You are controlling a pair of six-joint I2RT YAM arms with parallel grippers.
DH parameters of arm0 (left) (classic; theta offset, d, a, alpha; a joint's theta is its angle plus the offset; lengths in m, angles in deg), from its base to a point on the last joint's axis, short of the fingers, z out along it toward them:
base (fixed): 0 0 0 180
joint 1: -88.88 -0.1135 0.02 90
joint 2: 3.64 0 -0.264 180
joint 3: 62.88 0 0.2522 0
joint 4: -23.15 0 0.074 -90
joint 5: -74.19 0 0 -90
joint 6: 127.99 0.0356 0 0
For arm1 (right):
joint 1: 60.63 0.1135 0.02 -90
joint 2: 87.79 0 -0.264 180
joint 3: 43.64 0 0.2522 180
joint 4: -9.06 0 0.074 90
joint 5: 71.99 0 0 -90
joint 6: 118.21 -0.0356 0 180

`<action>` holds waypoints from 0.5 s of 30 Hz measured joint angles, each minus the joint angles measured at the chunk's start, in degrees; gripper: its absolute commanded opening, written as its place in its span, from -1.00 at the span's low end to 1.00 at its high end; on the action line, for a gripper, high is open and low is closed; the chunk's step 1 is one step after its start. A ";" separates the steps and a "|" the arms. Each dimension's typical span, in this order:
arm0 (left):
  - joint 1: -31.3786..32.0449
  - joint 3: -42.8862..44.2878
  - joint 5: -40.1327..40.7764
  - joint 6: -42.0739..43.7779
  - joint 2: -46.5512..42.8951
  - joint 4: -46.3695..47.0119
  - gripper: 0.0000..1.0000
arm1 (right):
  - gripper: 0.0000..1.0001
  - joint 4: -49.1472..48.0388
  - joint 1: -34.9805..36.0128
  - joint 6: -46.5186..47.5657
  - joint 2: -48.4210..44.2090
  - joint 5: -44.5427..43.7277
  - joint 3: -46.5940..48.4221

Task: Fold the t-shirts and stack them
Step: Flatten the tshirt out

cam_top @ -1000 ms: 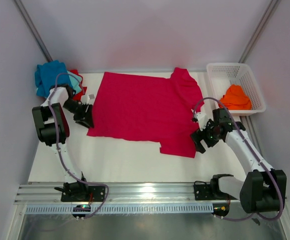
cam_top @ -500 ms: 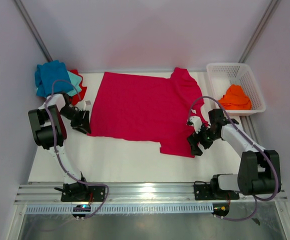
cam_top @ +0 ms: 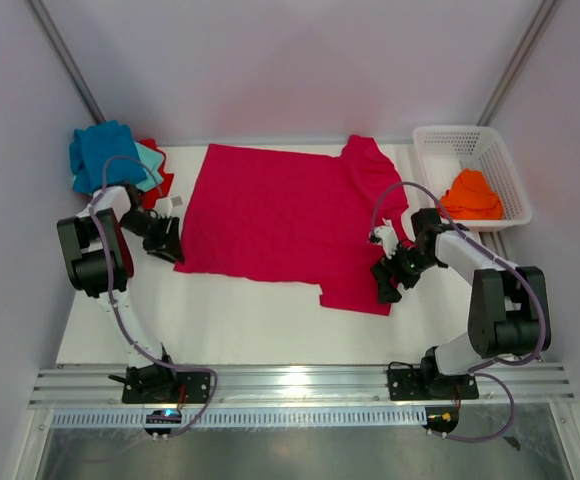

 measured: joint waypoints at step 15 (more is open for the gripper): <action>0.00 3.67 -3.61 4.28 2.78 -8.22 -0.24 | 0.80 4.68 -0.15 3.93 7.52 0.13 6.75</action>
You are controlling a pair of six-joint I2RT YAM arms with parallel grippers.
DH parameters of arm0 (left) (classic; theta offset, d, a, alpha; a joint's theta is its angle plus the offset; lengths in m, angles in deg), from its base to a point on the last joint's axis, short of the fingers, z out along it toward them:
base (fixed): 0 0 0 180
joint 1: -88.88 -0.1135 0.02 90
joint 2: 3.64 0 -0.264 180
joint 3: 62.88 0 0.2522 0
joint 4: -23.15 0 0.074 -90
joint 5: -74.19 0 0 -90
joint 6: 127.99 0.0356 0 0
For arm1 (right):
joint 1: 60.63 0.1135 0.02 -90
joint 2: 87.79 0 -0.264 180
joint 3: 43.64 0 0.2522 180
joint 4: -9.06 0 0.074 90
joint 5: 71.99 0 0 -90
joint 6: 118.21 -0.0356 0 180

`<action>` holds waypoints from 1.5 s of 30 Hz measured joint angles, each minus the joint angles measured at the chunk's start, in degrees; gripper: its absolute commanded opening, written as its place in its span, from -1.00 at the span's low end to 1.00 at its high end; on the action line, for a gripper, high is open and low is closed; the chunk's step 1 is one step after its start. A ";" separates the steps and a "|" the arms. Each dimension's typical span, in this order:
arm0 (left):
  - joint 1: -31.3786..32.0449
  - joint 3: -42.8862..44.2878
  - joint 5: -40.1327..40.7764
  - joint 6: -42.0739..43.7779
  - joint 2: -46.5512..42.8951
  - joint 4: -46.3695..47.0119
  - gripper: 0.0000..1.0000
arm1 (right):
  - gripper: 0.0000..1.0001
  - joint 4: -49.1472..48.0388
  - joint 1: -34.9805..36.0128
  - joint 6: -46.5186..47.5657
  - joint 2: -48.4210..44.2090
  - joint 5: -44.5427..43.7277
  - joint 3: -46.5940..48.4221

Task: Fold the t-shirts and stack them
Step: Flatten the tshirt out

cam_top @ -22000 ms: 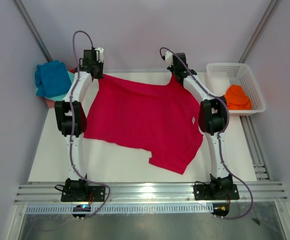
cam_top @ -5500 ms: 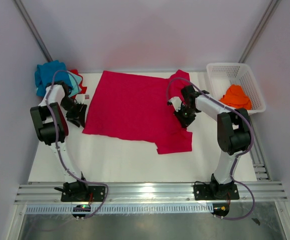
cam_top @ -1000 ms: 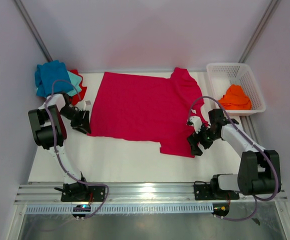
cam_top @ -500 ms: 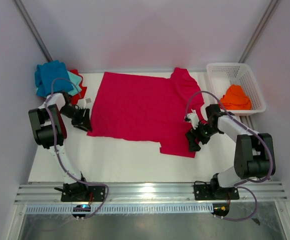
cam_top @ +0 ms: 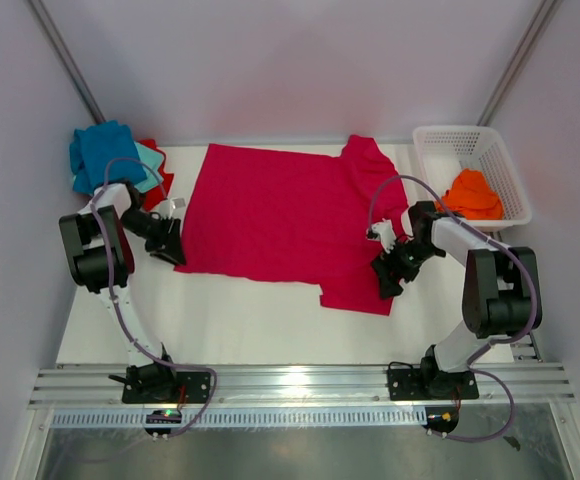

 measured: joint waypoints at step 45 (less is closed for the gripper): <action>0.00 -0.44 -3.06 4.04 4.57 -2.56 -0.41 | 0.76 7.54 -0.66 -4.46 1.25 -7.43 1.25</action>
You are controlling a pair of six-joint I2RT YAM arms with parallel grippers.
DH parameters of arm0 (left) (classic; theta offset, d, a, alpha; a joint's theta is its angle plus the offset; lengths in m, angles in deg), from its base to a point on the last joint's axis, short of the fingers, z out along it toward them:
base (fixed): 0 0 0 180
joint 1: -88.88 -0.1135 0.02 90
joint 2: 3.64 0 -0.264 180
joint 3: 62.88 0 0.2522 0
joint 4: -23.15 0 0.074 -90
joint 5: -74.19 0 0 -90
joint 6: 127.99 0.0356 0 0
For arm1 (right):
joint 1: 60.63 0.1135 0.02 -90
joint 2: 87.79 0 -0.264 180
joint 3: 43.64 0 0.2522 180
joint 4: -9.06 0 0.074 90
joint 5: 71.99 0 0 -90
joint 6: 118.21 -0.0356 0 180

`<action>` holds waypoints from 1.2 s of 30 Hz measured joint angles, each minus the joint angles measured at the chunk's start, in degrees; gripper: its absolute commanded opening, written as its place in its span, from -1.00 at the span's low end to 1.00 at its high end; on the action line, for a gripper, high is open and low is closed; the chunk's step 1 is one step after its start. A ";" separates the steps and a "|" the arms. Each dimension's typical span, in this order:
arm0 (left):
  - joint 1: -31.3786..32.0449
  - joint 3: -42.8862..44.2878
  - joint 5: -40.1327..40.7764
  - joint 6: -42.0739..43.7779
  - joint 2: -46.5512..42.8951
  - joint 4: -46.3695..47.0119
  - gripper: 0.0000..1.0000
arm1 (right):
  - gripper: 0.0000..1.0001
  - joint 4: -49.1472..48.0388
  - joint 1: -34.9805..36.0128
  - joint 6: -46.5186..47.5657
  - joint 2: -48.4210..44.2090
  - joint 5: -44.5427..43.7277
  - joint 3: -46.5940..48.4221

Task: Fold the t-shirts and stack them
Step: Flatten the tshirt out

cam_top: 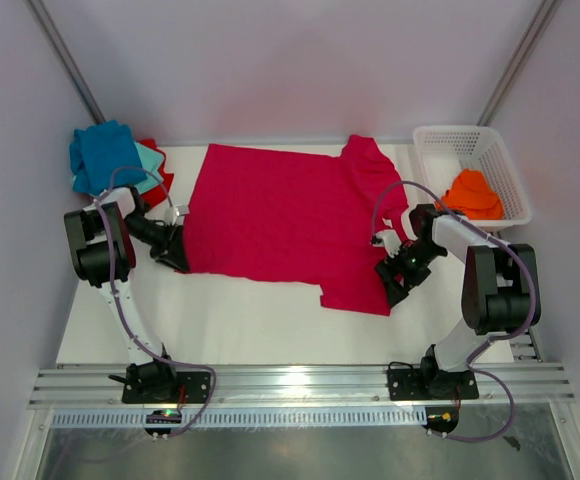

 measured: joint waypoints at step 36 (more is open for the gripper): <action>0.00 0.02 -2.10 0.39 0.20 -0.57 -0.98 | -0.78 0.63 2.82 0.81 7.43 5.18 3.61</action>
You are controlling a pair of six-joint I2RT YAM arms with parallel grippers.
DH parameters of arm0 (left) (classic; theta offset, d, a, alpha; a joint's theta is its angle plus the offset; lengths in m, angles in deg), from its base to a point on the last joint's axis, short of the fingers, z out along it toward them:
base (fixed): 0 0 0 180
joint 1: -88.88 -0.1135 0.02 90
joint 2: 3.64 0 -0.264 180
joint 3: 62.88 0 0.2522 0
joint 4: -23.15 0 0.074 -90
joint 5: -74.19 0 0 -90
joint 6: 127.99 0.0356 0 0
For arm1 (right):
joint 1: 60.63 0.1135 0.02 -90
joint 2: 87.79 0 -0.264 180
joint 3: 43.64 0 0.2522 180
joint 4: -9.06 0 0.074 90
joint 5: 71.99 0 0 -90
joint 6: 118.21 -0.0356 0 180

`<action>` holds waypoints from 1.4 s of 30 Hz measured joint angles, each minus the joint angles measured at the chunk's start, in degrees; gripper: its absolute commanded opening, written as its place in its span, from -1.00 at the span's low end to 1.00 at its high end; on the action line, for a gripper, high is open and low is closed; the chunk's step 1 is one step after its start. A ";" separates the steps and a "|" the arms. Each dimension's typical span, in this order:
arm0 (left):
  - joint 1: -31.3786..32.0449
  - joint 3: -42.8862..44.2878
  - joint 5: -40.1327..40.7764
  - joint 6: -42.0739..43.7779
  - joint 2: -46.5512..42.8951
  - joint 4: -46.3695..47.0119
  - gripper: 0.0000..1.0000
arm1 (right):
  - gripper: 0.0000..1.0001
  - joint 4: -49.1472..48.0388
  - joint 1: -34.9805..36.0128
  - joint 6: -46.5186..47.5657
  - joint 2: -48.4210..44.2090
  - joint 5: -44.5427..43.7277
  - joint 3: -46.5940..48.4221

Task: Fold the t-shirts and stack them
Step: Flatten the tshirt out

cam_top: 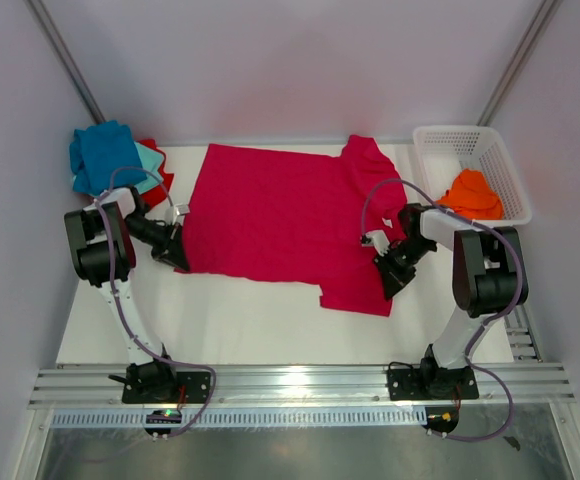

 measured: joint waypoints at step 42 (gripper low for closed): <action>0.00 -8.72 8.04 4.50 -5.22 -1.92 -0.49 | -0.86 11.15 -0.83 11.08 -9.18 -5.33 -2.47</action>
